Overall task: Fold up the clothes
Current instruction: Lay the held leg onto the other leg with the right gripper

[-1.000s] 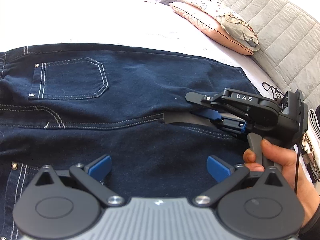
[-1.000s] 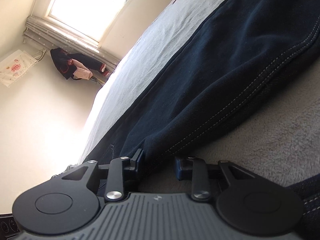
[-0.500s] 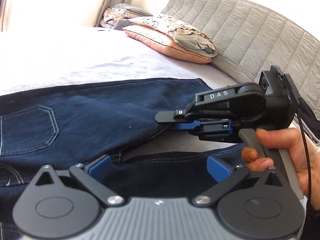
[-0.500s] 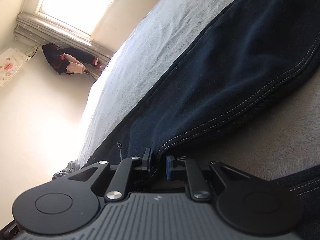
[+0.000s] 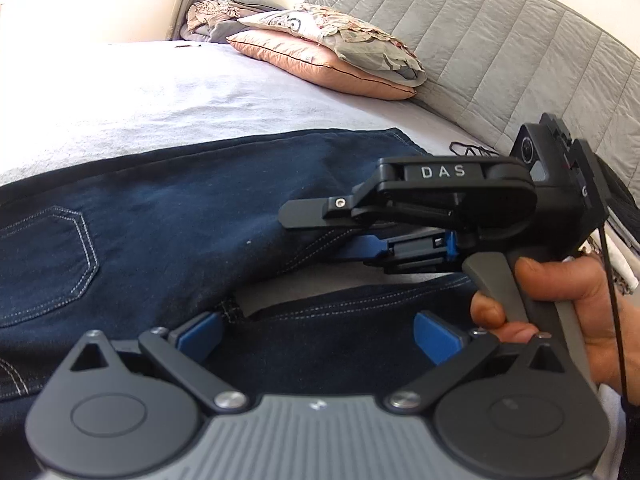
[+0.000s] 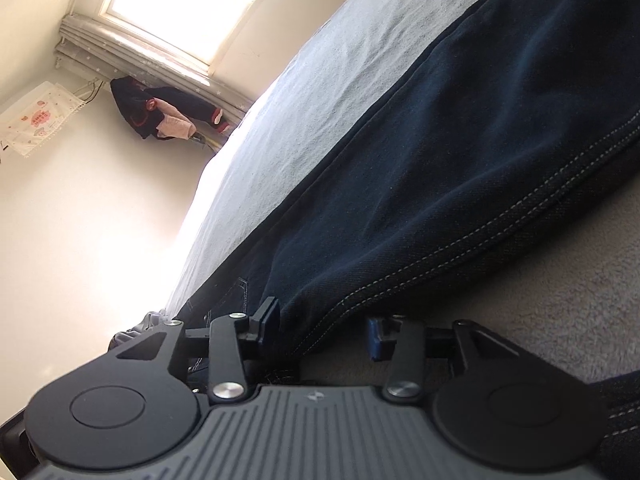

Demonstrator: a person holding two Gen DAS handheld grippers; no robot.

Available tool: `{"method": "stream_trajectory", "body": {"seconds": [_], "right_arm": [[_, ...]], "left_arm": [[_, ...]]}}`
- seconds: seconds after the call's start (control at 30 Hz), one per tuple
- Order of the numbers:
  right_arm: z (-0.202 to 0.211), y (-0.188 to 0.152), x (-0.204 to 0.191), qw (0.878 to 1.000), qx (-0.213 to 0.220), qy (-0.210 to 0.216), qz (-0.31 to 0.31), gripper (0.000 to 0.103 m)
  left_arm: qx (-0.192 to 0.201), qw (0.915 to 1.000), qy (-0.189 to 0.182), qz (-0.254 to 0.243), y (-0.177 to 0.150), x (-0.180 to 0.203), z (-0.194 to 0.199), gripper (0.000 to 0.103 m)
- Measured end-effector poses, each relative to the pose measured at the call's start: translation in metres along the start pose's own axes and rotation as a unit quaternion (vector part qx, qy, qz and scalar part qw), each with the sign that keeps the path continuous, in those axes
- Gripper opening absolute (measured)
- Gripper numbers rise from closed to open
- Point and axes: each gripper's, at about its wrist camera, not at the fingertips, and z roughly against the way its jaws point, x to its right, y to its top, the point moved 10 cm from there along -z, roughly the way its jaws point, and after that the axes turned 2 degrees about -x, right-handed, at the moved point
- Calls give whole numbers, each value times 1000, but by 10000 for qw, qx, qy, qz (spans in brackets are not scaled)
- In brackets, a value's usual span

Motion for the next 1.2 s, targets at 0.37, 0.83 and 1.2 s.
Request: {"method": "stream_trajectory", "body": {"seconds": [0.37,0.83,1.2], "right_arm": [[-28,-14,-29,9930,-301,72,1136,62],[-18,-15,-25,9899,-970,-156,1022,19],[-27,-23,-21,9923,-708,128,1006,41]], "left_arm": [[153,9992,-169,317,6,-15,2,102],[198,9981,-258,516,1,-19,-3,103],[165,9962,-363,772,-2,-26,-9,103]]}}
